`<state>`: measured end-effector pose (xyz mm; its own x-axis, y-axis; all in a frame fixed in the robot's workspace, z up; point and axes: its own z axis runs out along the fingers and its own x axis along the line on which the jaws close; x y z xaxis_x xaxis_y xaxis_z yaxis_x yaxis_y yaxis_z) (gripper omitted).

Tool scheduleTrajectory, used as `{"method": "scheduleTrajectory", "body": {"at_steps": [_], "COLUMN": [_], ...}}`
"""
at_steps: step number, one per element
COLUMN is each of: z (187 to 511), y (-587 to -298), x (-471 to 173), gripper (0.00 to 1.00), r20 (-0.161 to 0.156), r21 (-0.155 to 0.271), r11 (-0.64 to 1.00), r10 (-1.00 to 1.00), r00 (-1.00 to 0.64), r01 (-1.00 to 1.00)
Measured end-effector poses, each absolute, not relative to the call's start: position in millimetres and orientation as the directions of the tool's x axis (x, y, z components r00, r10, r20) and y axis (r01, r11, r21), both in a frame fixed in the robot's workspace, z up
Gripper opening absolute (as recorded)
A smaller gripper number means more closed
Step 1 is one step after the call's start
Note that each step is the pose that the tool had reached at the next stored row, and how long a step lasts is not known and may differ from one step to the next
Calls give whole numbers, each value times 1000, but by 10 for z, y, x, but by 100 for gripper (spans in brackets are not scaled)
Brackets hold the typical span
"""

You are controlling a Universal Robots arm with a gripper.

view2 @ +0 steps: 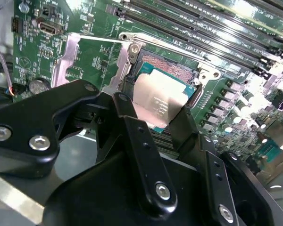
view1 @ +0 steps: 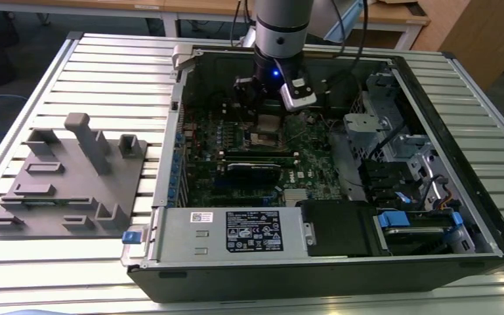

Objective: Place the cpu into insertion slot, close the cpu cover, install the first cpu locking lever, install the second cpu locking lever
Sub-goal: 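Place the cpu into insertion slot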

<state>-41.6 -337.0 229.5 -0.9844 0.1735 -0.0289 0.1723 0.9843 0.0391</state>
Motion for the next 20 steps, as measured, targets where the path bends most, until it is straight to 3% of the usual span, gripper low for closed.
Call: {"method": "scheduleTrajectory", "body": {"at_steps": [20], "z": [2291], "y": [-3370], "x": [-416], "gripper": [54], "r20": [-29], "r21": [39], "r11": [964], "r10": [263], "r00": [-964], "r01": [261]}}
